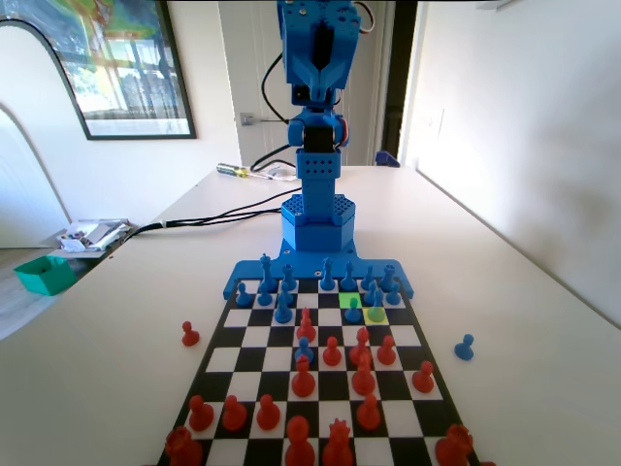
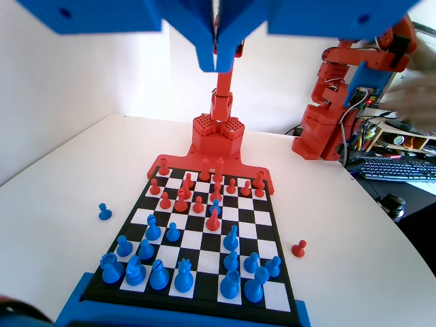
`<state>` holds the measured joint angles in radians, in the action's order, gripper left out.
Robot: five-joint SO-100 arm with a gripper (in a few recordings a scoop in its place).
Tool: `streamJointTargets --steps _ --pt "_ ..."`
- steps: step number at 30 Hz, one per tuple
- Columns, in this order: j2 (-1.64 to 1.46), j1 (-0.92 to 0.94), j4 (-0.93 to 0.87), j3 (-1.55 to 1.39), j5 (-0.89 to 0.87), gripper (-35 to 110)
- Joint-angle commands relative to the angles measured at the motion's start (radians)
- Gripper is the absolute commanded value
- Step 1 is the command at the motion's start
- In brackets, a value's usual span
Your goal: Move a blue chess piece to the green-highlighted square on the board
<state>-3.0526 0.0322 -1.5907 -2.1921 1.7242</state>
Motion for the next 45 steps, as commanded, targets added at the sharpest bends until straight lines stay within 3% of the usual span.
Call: streamJointTargets --steps 1,30,34,38,45 --pt "-0.003 0.005 0.02 0.009 0.011 3" --pt "0.0 -0.026 0.015 0.012 0.028 3" --pt "0.066 -0.051 -0.058 0.144 0.049 2" --pt "0.184 -0.083 -0.11 0.281 0.117 1" --pt "0.33 -0.121 -0.067 0.304 0.387 1"
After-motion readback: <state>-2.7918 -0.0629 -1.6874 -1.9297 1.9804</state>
